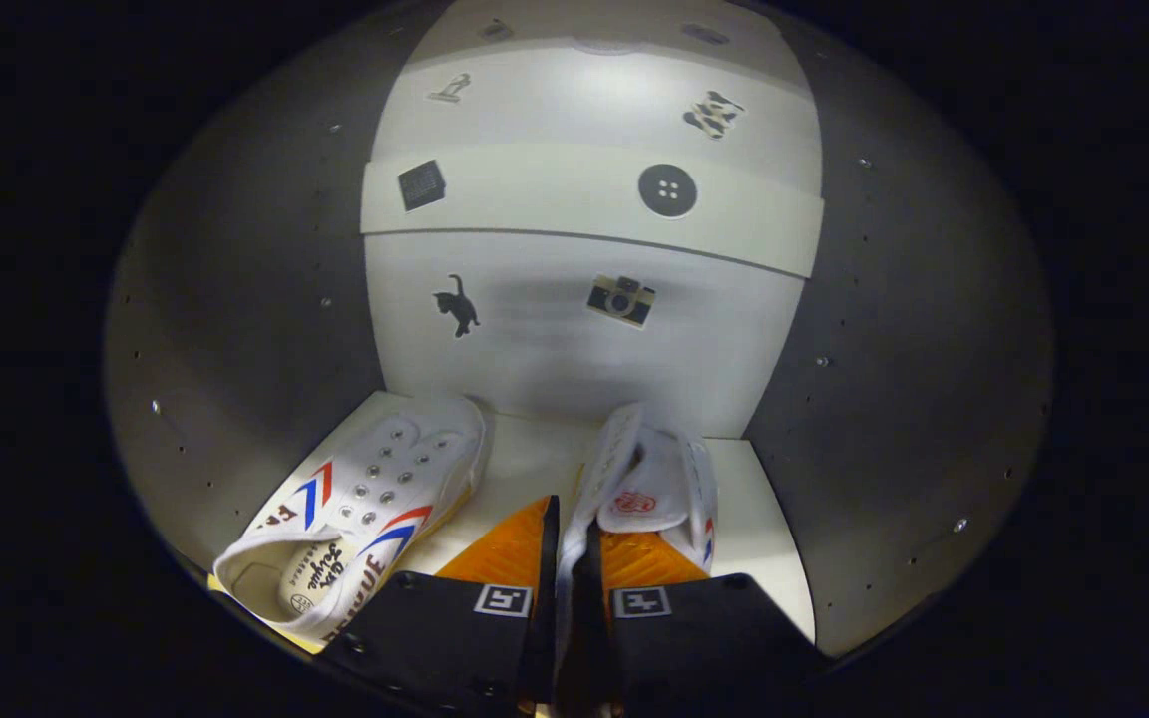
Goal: Open the shoe cabinet door, grab the shoes and put them into the shoe cabinet, then close the shoe cabinet door.
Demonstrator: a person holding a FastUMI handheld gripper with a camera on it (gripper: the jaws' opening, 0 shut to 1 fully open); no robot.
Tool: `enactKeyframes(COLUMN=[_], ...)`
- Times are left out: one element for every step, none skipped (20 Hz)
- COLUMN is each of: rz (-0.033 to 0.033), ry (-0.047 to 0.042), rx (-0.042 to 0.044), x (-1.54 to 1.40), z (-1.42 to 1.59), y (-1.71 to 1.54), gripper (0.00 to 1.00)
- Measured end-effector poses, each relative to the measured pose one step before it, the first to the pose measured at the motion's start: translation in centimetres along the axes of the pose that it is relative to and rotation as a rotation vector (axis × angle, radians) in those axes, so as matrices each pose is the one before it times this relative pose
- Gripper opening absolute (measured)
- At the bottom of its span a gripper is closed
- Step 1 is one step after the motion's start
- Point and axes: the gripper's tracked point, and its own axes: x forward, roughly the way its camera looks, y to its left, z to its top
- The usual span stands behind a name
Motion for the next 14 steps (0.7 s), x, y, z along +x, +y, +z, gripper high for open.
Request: enactKeyframes(rz=[0.01675, 0.0102, -0.00444, -0.03749, -0.01339, 0.01377, 0.01019, 0.00983, -0.00858, -0.01521, 0.00137, 0.01828, 0.01148, 0.01172], ry=[-0.00261, -0.00906, -0.02071, -0.01743, -0.02487, -0.02123, -0.01362, -0.01522, -0.01726, -0.02326, -0.02966, -0.02864, -0.01933, -0.01884], rx=[0.00393, 0.00026, -0.00955, -0.01391, -0.00085, 0.017, 0.01874, 0.00987, 0.00479, 0.00473, 0.01607, 0.02251, 0.02349, 0.01036], x=[-0.644, -0.754, -0.929, -1.263, -1.439, -1.515, -1.578, -1.782, -1.733, -1.828, -1.845, -1.987, -2.06, -2.188], z=[-0.14, 0.001, 0.178, 0.131, 0.307, 0.286, -0.063, 0.044, 0.212, 0.224, 0.361, 0.418, 0.217, 0.306], y=[0.82, 0.669, 0.248, -0.383, 0.119, 0.425, 0.364, 0.162, -0.285, -0.448, 0.098, 0.412, 0.282, 0.391], gripper=[0.24, 0.36, 0.49, 0.61, 0.74, 0.86, 0.94, 1.0, 0.99, 0.98, 0.98, 0.98, 0.98, 0.98])
